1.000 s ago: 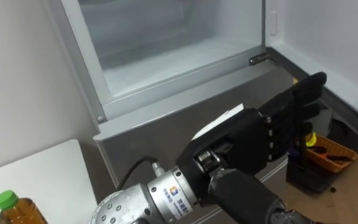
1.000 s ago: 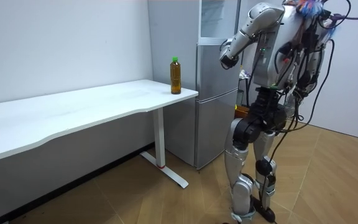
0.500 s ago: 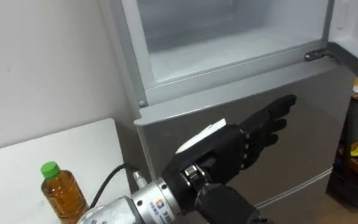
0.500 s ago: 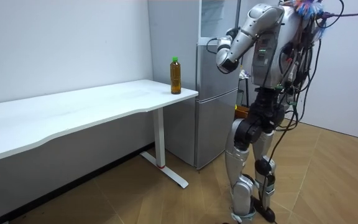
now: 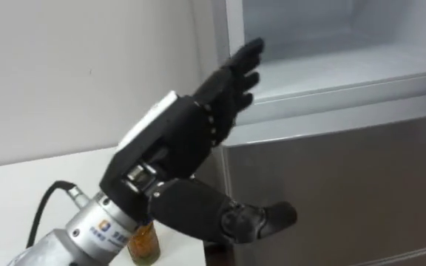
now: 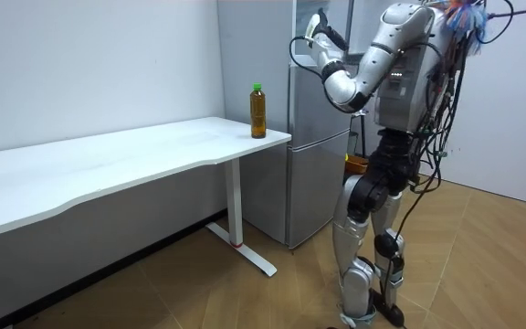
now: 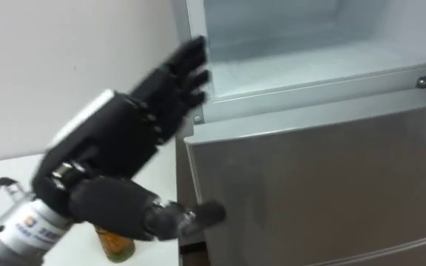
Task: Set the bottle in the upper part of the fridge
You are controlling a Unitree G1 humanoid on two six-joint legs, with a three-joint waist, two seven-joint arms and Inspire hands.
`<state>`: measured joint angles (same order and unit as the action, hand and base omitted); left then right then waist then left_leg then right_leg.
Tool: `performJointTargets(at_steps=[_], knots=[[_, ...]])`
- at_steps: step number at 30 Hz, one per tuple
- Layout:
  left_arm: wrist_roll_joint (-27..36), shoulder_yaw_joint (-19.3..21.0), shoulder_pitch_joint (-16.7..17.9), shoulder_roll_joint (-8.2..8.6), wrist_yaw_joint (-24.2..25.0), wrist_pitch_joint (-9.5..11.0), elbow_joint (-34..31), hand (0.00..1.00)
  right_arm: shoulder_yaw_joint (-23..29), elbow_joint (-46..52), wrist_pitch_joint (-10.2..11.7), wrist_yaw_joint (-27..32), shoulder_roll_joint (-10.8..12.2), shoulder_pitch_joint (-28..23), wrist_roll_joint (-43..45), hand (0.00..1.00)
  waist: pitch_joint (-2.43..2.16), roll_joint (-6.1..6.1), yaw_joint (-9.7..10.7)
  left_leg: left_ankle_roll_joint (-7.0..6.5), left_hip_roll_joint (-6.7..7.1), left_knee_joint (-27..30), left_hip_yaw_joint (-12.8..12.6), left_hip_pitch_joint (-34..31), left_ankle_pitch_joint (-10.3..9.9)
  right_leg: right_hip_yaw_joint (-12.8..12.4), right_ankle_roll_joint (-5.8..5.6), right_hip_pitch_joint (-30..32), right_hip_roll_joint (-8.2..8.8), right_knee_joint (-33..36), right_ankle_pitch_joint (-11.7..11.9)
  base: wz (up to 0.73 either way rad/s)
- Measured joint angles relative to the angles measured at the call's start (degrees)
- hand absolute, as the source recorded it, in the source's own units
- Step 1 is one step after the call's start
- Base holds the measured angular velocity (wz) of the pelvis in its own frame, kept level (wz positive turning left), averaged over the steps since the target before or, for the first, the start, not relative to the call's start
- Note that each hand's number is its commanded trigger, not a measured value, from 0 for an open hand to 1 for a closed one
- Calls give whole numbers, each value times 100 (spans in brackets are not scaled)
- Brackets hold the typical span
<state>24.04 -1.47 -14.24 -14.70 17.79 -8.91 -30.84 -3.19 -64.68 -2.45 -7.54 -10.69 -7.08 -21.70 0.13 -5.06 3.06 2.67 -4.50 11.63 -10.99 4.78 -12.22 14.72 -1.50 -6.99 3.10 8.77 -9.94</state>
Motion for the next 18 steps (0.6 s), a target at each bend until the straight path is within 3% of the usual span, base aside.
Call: performJointTargets(at_steps=[4,6,8,10,14,16,18], knots=[[-59,581,433,41,-170,137,-234,0,126,47,10,-36,26,-144,-56,0,-17,43,-113,-20,26,14,21,3,12,7,-17,-31,23,-2,-14,4],[-353,742,585,112,-261,232,-235,0,232,47,16,-32,81,-192,-56,0,-38,82,-201,-29,35,23,43,13,18,26,-18,-53,32,1,-19,9],[-622,960,683,130,-364,263,-235,0,256,27,57,-10,139,-213,-53,0,-32,137,-232,-32,44,44,100,18,21,100,-19,-99,43,-2,-27,15],[-613,1285,945,238,-523,432,-238,0,278,28,160,9,174,-294,-50,0,-61,169,-332,-32,54,73,118,21,21,107,-29,-89,54,5,-66,6],[-598,1670,1352,299,-747,718,-285,0,326,28,267,48,190,-380,-43,0,-60,176,-478,-32,81,99,201,3,21,177,-38,-113,77,18,-101,12],[-584,1863,1766,413,-960,901,-275,0,413,39,333,52,215,-444,3,0,-59,168,-507,-32,105,91,263,24,21,256,-50,-165,93,10,-117,13],[-585,2029,2129,455,-1123,918,-228,0,480,39,339,60,230,-489,33,0,-55,173,-519,-32,112,79,279,70,21,265,-49,-216,96,2,-140,4]])
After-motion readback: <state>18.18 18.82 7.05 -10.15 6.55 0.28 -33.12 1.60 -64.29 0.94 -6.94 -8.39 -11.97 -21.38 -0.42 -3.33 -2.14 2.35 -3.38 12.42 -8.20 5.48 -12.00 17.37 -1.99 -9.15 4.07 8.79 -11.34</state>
